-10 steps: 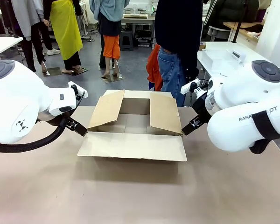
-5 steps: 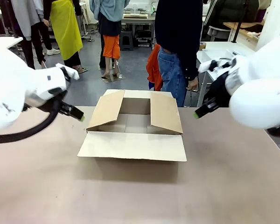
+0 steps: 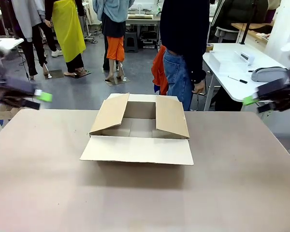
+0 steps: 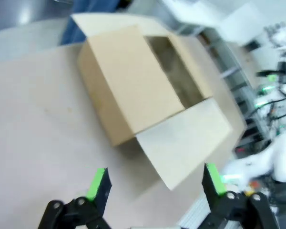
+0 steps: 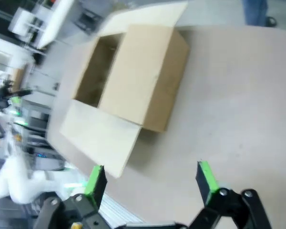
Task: Pack the gift set into the box.
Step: Place both hands on the side flaps of the Package Box and spread them outward.
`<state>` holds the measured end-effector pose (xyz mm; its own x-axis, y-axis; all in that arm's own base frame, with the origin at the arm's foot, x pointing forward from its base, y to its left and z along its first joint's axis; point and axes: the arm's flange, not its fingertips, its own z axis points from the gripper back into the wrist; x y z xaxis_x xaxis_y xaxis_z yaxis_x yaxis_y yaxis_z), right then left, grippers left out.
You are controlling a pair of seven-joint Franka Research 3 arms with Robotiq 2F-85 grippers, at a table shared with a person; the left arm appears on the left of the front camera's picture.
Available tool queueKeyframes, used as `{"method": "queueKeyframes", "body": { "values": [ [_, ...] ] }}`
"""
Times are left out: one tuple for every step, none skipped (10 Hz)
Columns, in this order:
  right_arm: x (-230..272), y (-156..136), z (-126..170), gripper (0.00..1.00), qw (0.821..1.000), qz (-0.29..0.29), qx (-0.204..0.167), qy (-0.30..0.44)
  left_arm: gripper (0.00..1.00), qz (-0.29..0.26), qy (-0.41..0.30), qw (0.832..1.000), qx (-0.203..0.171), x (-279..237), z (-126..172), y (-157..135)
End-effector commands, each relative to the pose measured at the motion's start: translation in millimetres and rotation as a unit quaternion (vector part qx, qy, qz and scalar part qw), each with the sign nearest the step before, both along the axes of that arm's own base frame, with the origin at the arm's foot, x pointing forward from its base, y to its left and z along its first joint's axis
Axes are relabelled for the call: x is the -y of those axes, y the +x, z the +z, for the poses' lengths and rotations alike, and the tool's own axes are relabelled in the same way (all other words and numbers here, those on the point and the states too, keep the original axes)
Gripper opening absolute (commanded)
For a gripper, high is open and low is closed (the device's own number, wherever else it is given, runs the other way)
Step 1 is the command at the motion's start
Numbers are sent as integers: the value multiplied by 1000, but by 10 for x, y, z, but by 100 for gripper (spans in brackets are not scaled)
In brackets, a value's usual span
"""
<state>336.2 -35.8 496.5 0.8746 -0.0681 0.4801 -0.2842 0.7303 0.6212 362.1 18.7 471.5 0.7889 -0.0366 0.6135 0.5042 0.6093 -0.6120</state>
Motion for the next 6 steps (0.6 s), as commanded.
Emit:
{"method": "queueKeyframes", "body": {
  "values": [
    [726, -231, -100, 100, 981, -41, 0, 192, 100, -17, -266, 956, -118, -897, -680, 113],
    [982, -382, -233, 100, 969, -62, 16, 238, 100, 21, -357, 925, -129, -1133, -877, 111],
    [1217, -475, -452, 100, 957, -87, 19, 274, 100, 64, -406, 906, -105, -1145, -980, -36],
    [1430, -501, -737, 100, 953, -114, 14, 281, 100, 95, -432, 893, -84, -1211, -1071, -238],
    [1564, -501, -947, 100, 951, -142, 11, 275, 100, 135, -438, 885, -79, -1222, -1076, -348],
    [1478, -548, -360, 100, 956, -109, 10, 274, 100, 49, -336, 939, -62, -1370, -985, -338]
  ]
}}
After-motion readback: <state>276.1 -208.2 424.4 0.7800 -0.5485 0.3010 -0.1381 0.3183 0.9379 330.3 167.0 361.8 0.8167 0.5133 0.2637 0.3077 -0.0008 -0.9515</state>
